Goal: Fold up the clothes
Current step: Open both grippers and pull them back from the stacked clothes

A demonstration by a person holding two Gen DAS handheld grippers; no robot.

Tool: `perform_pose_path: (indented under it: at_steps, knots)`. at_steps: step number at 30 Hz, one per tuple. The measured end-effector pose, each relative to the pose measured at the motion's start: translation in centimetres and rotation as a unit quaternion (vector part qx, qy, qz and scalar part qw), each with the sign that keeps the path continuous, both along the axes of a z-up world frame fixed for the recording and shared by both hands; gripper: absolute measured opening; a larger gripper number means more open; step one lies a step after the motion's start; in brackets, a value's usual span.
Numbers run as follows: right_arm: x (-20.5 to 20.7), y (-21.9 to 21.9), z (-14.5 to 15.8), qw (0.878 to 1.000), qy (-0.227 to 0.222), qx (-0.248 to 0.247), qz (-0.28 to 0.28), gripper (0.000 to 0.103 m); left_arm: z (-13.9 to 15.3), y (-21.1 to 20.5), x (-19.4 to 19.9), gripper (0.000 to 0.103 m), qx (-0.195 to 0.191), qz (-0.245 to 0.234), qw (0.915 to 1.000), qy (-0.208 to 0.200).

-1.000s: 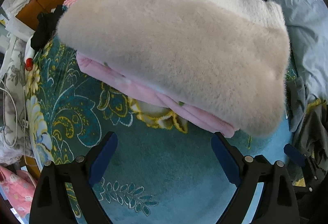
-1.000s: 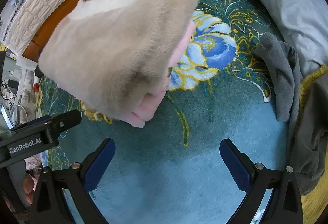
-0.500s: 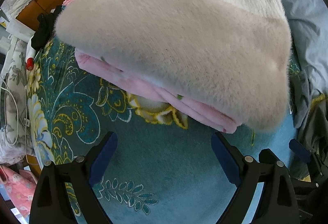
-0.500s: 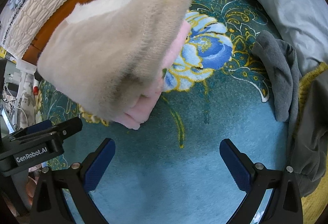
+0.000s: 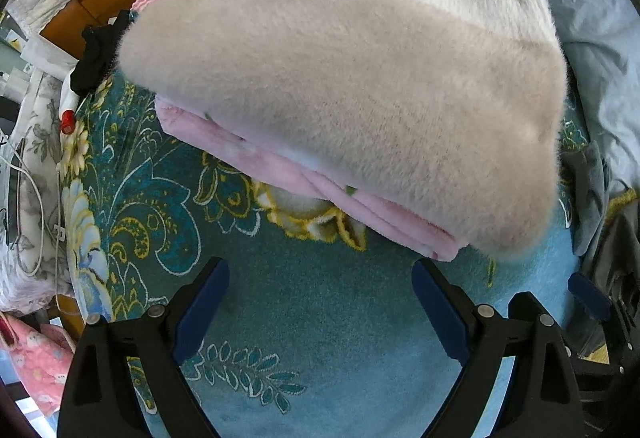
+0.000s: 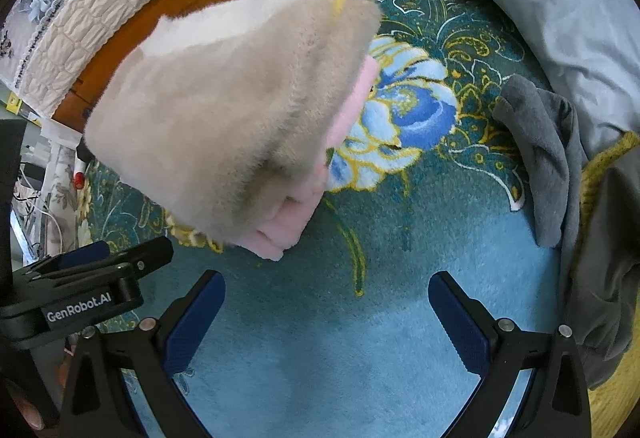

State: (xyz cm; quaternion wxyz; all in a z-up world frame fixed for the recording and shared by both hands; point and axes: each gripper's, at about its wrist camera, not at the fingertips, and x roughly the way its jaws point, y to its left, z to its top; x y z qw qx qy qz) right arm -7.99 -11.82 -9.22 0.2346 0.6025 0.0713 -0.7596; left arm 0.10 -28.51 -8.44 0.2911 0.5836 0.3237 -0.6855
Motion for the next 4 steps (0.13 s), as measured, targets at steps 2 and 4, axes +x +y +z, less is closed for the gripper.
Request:
perform_pose_path:
  at_steps: [2,4]
  knots:
    - [0.02,0.02,0.22,1.000,0.002,0.000,0.001,0.103,0.35,-0.01,-0.04,0.093,-0.007,0.000,1.0000,-0.002]
    - [0.11,0.01,0.43,1.000,0.004,0.000,0.003,0.103,0.71,-0.06,-0.06,0.093,-0.009,0.001,1.0000,0.001]
